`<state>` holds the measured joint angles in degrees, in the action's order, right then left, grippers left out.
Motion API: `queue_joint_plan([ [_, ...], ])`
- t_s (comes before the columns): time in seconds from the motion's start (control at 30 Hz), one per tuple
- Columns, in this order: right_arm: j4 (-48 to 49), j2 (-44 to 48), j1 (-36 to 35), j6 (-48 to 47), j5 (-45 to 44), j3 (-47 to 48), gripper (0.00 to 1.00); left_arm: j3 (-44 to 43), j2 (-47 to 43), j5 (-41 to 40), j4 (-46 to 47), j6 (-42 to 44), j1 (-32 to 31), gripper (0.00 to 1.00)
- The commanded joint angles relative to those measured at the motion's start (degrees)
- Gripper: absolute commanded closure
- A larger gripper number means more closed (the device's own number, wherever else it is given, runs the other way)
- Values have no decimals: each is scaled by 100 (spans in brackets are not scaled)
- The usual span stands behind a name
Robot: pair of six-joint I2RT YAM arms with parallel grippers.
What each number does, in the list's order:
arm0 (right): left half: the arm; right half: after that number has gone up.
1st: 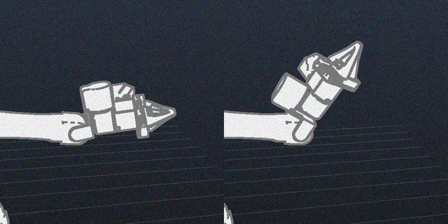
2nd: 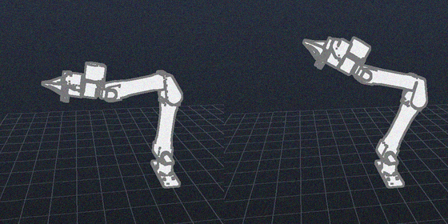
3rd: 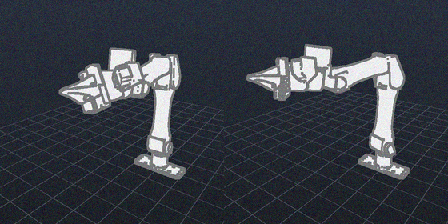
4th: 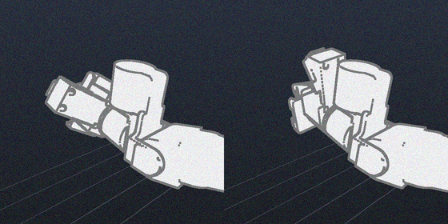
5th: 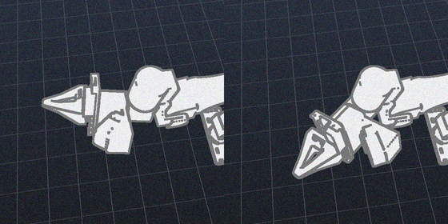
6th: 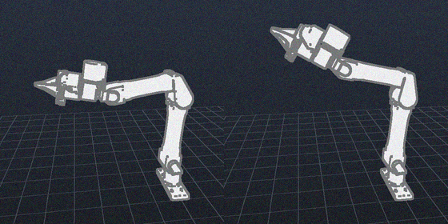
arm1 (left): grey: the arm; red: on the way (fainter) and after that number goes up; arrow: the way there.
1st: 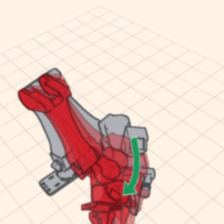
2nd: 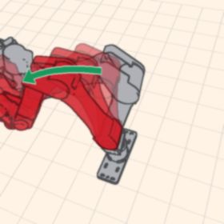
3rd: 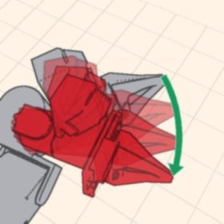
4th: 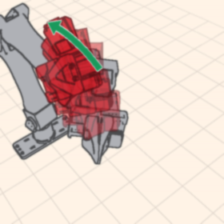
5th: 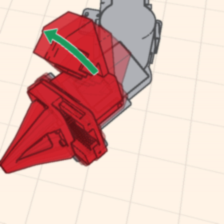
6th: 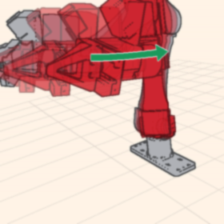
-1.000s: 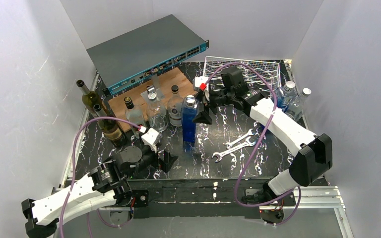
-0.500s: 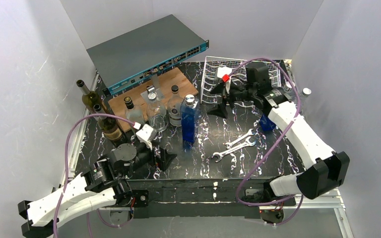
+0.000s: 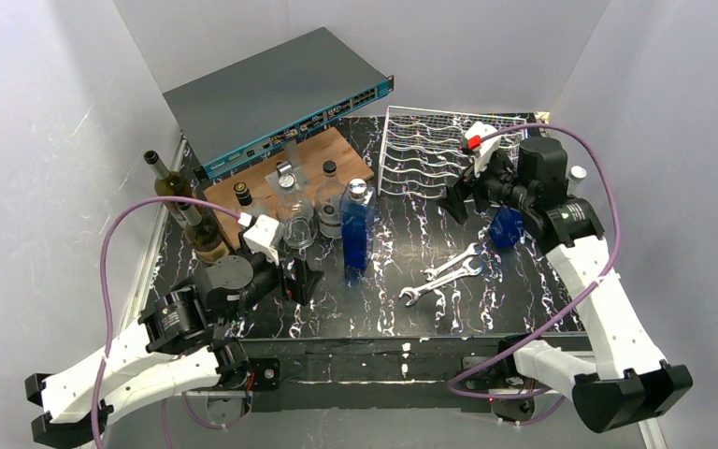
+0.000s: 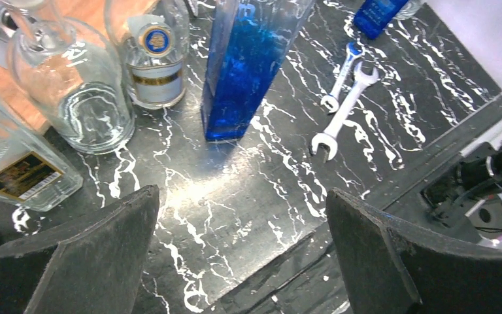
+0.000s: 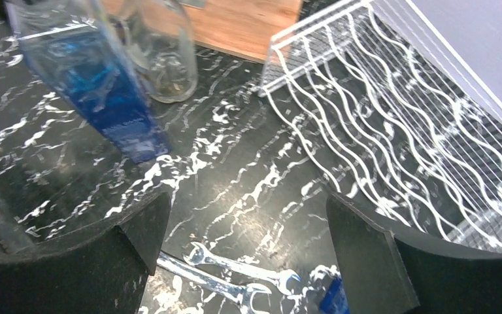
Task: Take the wine bottle off the wine rack
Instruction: Reset both arms
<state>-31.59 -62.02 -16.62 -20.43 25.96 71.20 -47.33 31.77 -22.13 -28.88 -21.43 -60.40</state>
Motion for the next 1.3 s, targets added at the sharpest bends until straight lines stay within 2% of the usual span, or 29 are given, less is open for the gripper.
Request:
queue_joint_plan([
  [0.0,-19,310,65,424,-1081,-116,2,-80,111,-454,-63,304,97,2],
  [0.1,-305,513,171,71,-976,-136,2,-206,232,-441,-66,420,148,2],
  [0.33,-367,882,454,237,-462,-451,2,-200,186,-412,-66,364,194,2],
  [0.53,-120,1048,523,862,-1046,-632,2,-222,42,-353,-292,309,195,2],
  [0.8,17,1179,607,1149,-1279,-759,1,-166,-76,-333,-372,217,195,2],
  [1.27,-18,1279,694,1113,-1084,-853,2,-79,-317,-270,-539,40,194,2],
])
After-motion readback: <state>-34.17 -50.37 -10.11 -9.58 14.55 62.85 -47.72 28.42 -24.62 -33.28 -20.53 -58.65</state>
